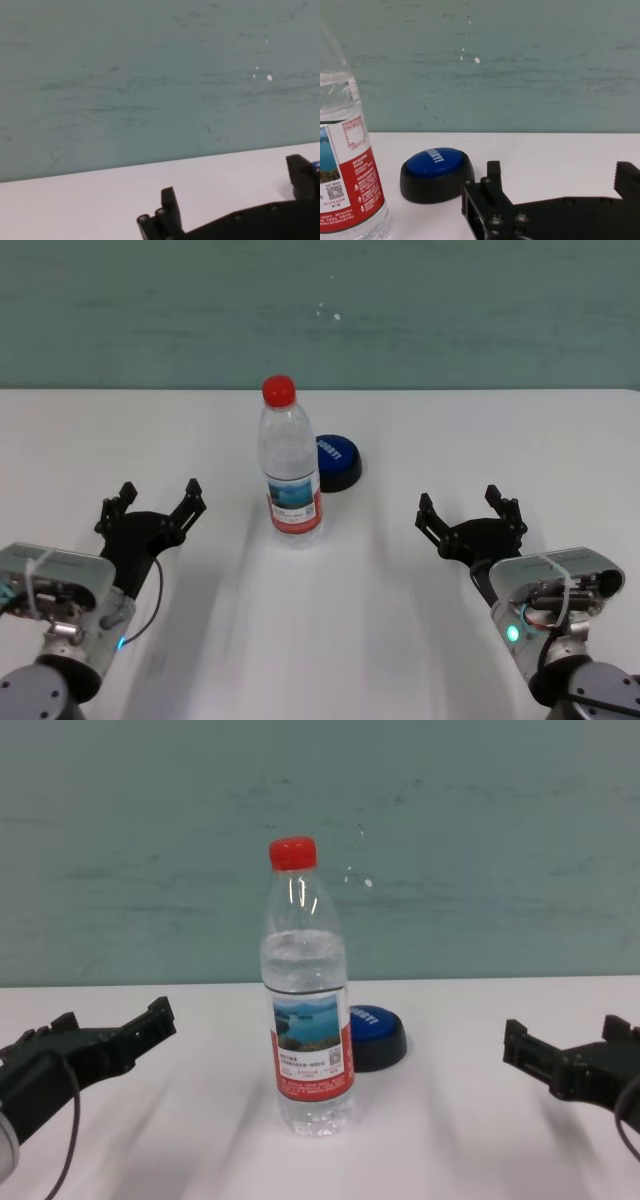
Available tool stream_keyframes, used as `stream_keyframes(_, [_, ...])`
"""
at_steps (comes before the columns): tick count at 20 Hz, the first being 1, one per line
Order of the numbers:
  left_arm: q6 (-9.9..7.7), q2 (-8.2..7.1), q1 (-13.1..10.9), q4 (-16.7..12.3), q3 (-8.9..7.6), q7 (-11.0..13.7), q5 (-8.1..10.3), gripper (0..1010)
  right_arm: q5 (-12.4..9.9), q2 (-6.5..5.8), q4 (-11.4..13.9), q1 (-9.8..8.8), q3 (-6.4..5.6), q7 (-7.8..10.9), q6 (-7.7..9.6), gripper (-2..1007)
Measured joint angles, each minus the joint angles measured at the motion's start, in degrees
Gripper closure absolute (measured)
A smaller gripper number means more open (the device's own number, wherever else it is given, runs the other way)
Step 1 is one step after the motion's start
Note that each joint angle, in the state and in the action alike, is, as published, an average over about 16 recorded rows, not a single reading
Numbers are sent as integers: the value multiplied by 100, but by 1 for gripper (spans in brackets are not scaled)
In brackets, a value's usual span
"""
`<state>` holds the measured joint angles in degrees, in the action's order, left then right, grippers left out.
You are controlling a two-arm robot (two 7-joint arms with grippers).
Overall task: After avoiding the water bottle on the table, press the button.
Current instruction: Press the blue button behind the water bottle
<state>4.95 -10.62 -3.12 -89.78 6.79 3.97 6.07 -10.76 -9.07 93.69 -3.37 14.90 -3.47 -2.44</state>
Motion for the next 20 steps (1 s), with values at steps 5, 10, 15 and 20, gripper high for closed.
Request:
stream_keyframes(5, [-15,28,-71,-85,-33,32,-29,6,0,0,0,0,0,0,0,2])
stream_keyframes(10, [-49,63,-168,-206,-75,81,-66,5,0,0,0,0,0,0,0,2])
stream_keyframes(15, [-113,115,-312,-391,-127,152,-124,6,0,0,0,0,0,0,0,2])
stream_keyframes(20, [-182,158,-462,-583,-160,218,-185,6,0,0,0,0,0,0,0,2])
